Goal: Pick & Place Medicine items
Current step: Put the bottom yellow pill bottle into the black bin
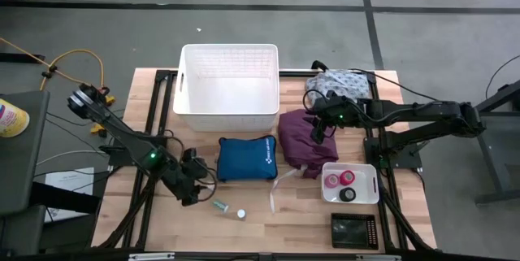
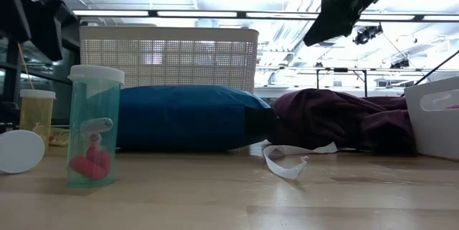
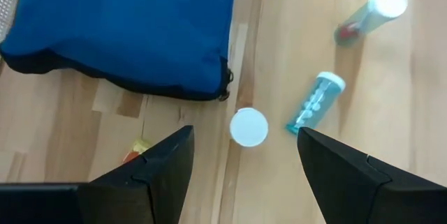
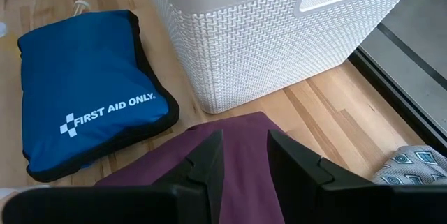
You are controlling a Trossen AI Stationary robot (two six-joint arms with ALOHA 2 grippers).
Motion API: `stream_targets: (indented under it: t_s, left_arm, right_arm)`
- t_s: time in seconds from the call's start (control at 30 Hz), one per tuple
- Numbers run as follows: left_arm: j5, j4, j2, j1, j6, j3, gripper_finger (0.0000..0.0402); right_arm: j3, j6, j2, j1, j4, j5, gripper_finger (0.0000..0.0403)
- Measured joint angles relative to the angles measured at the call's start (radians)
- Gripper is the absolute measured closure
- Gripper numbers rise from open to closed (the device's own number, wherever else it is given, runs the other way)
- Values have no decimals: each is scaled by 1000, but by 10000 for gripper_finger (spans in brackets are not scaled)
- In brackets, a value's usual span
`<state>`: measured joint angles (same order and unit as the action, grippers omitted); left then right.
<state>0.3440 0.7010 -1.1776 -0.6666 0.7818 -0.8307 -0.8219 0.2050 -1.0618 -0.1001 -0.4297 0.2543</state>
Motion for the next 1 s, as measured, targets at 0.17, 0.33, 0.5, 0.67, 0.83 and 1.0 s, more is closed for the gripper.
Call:
stream_targets:
  t_s: [0.17, 0.33, 0.5, 0.67, 0.83, 1.0]
  left_arm:
    - [-30, -27, -55, 0, -3, 0, 154]
    - [-33, -42, -99, -4, -3, 0, 154]
    - [-35, -53, -134, -4, -4, 0, 154]
    - [-34, -56, -155, -4, -4, 0, 154]
    - [-34, -60, -175, -4, -4, 0, 154]
    - [-31, -72, -216, -4, -6, 0, 154]
  right_arm:
    - [0, 0, 0, 0, 0, 0, 305]
    - [0, 0, 0, 0, 0, 0, 305]
    - [0, 0, 0, 0, 0, 0, 305]
    - [0, 0, 0, 0, 0, 0, 305]
    - [0, 0, 0, 0, 0, 0, 305]
    - [0, 0, 0, 0, 0, 0, 305]
